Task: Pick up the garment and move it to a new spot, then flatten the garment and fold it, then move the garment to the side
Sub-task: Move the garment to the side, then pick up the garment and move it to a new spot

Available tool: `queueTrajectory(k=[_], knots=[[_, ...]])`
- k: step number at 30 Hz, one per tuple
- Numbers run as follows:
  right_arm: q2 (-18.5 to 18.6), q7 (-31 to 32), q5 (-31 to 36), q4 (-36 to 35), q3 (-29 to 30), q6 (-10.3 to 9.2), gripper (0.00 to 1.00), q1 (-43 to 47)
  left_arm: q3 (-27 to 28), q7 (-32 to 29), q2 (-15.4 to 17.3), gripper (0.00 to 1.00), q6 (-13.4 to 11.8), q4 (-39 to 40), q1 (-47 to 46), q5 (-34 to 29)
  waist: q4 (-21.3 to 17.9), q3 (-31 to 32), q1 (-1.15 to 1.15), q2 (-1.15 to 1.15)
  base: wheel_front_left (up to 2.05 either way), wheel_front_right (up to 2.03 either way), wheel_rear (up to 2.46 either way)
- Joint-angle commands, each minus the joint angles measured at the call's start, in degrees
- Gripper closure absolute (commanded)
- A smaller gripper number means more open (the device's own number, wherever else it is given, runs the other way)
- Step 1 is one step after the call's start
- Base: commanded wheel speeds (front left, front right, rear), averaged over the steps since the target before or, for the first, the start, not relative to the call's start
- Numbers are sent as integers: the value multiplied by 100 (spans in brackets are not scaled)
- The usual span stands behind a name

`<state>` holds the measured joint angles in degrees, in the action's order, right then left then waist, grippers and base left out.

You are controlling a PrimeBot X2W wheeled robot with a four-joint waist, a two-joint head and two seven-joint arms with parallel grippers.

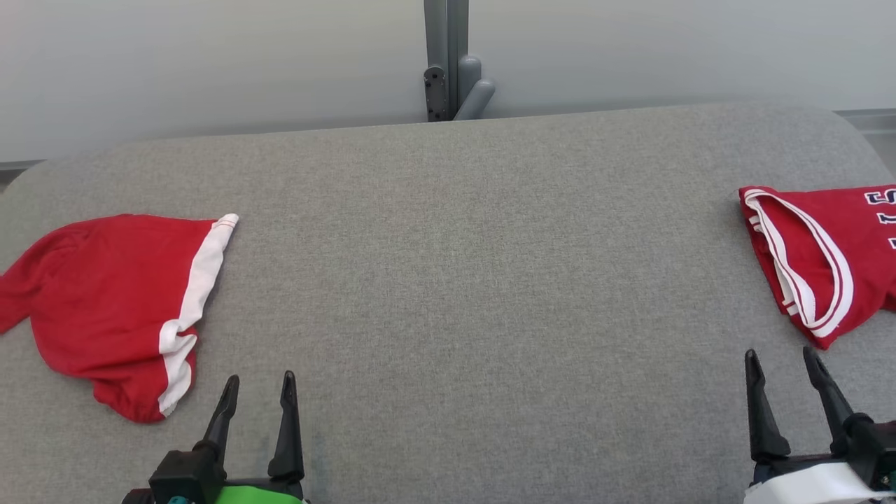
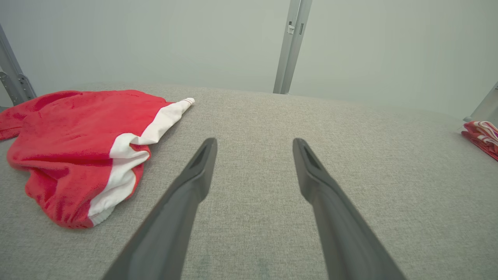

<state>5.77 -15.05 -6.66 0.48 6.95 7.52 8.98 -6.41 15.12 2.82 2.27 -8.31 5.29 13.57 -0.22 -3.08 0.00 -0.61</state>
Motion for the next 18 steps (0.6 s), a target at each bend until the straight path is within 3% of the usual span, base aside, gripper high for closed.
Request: queueTrajectory(k=[1, 18], knots=[[-50, -16, 28, 43, 1, -6, 0, 78, 22, 1, 16, 0, -6, -28, 69, 17, 39, 82, 0, 61, 0, 0, 0], [-241, -16, 105, 330, 52, -6, 0, 165, 36, 1, 15, 0, -74, 9, 48, 117, 150, 66, 0, 61, 0, 0, 0]])
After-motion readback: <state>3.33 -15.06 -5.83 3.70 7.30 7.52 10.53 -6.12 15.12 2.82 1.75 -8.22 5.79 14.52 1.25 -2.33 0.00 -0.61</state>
